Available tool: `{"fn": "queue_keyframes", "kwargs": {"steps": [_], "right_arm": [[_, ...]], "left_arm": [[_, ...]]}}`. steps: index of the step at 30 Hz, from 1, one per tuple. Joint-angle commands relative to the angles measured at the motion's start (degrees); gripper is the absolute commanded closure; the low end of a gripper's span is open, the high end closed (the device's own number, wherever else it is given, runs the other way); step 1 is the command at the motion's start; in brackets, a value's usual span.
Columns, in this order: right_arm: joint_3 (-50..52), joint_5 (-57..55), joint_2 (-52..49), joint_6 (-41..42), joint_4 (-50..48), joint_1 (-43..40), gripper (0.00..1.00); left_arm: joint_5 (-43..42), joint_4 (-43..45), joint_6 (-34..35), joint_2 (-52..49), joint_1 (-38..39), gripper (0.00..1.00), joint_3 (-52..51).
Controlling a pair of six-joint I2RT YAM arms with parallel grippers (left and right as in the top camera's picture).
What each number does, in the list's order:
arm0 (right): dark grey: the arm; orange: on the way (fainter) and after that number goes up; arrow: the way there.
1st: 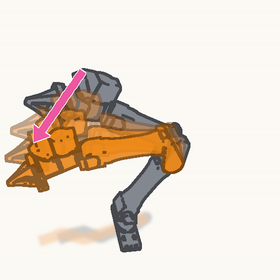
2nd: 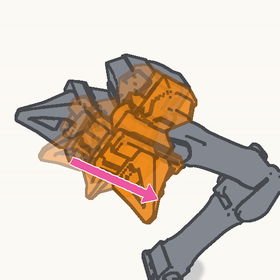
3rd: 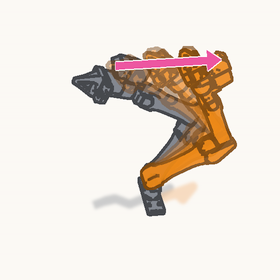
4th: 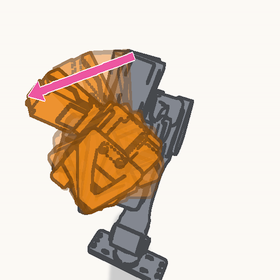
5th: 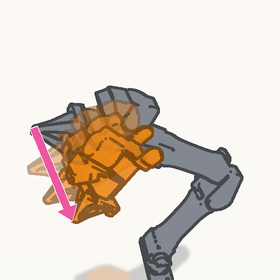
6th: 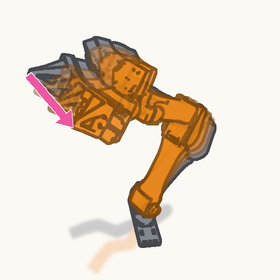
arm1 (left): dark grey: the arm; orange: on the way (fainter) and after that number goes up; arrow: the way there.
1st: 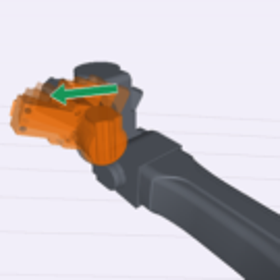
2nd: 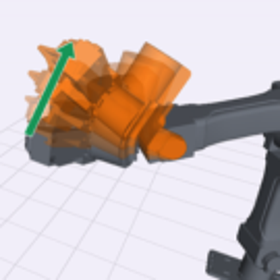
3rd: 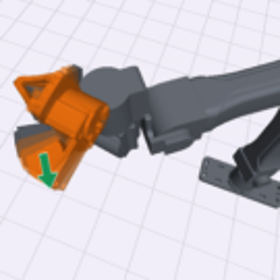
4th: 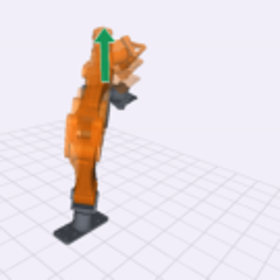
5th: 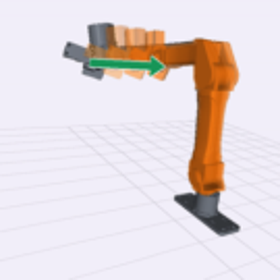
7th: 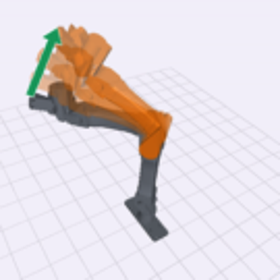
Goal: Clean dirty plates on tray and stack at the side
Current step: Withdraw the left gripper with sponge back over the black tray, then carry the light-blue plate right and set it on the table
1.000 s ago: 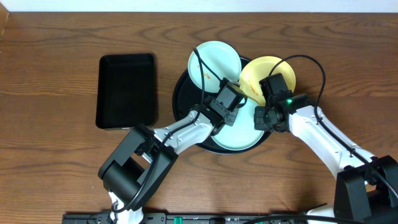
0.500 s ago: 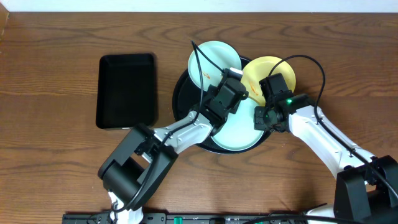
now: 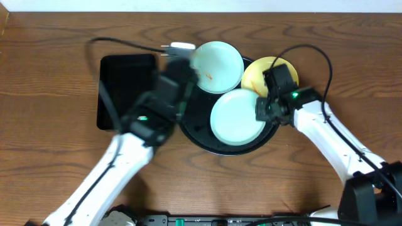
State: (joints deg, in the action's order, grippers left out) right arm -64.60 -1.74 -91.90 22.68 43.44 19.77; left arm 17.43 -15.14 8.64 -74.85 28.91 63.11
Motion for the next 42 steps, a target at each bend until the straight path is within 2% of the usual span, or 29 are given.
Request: {"fn": "queue_keyframes", "kwargs": {"steps": [1,4,6,13,16,20,35,42], "right_arm": [[-6.25,-3.63,3.37,-4.52,0.13,0.22,0.99],[-9.64,-10.58,3.85,-7.63,1.51,2.10,0.99],[-11.43,-20.28,3.85,-10.86,2.56,5.57,0.99],[-11.43,-45.20,3.80,-12.76,2.47,17.07,0.99],[-11.43,-56.39,3.80,-12.74,2.38,22.53,0.99],[-11.43,-64.24,3.80,-12.66,2.14,27.85,0.99],[-11.41,-70.29,3.80,-12.00,-1.05,31.34,0.99],[-11.41,-67.65,3.80,-12.00,-1.66,31.34,0.99]], "left_arm": [[-9.44,-5.53,2.89,4.22,-8.96,0.92,0.11],[-22.67,-8.52,2.89,4.90,-16.72,0.92,0.11],[-32.44,-10.93,2.89,3.61,-24.17,0.92,0.11],[-45.07,-11.65,2.80,-3.80,-34.75,0.92,0.11],[-45.53,-11.52,2.80,-7.41,-36.37,0.92,0.11],[-45.51,-11.39,1.40,-11.41,-36.94,0.92,0.11],[-45.24,-10.93,-0.11,-13.51,-36.94,0.92,0.11],[-45.22,-10.97,-0.11,-13.51,-36.94,0.92,0.11]]}}
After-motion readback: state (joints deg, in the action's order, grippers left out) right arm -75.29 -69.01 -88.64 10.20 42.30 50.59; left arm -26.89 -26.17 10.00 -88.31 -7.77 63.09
